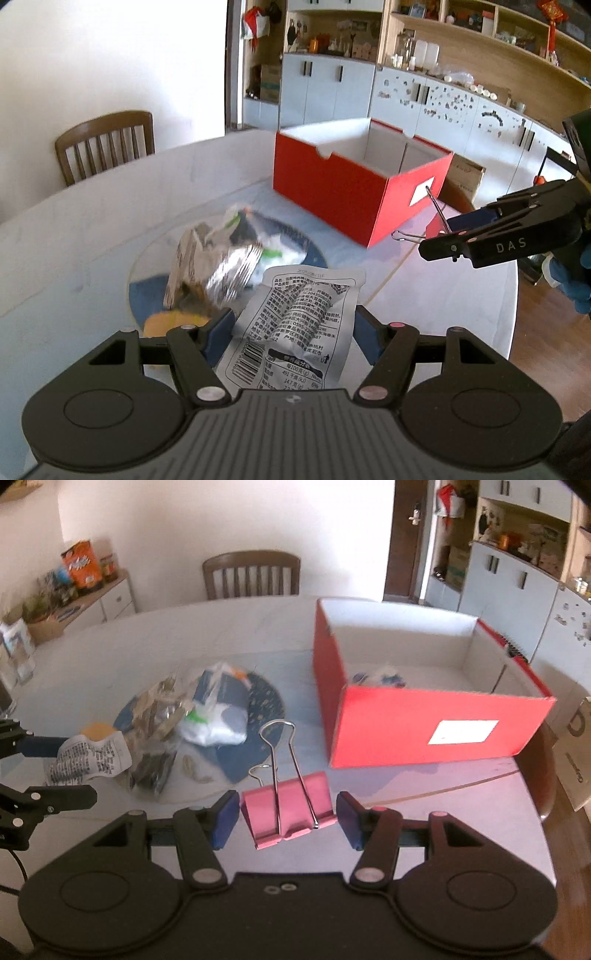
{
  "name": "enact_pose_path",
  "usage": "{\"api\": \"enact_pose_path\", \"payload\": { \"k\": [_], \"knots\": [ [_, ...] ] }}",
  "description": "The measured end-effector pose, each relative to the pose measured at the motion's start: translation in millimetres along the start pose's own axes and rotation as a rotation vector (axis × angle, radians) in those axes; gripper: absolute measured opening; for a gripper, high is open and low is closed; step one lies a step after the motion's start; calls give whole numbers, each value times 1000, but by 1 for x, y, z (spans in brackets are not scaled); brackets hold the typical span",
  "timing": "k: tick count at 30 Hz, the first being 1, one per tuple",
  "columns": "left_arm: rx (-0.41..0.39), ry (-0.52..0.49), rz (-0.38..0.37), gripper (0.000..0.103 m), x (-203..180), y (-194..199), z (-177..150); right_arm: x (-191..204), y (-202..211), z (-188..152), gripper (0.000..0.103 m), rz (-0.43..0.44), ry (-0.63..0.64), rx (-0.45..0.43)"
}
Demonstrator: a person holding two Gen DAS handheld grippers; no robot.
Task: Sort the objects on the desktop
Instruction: 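Carry the white wrapper and pink binder clip over into the red box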
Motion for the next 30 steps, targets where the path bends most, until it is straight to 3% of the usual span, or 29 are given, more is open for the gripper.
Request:
{"api": "enact_pose_path", "payload": {
  "k": [13, 30],
  "knots": [
    [-55, 2, 48, 68, -28, -2, 62, -42, 30, 42, 57, 14, -36, -88],
    [-82, -30, 35, 68, -90, -54, 136, -127, 31, 85, 57, 20, -54, -123]
  ]
}}
Point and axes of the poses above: each gripper's, at about its wrist camera, not at the fingertips, and y roughly against the way its jaws point, x to its left, z to its top, the point moved 5 cm from there along -y, roughly the way its jaws point, and after that the axes turned 5 degrees about -y, right-handed, at the moved point
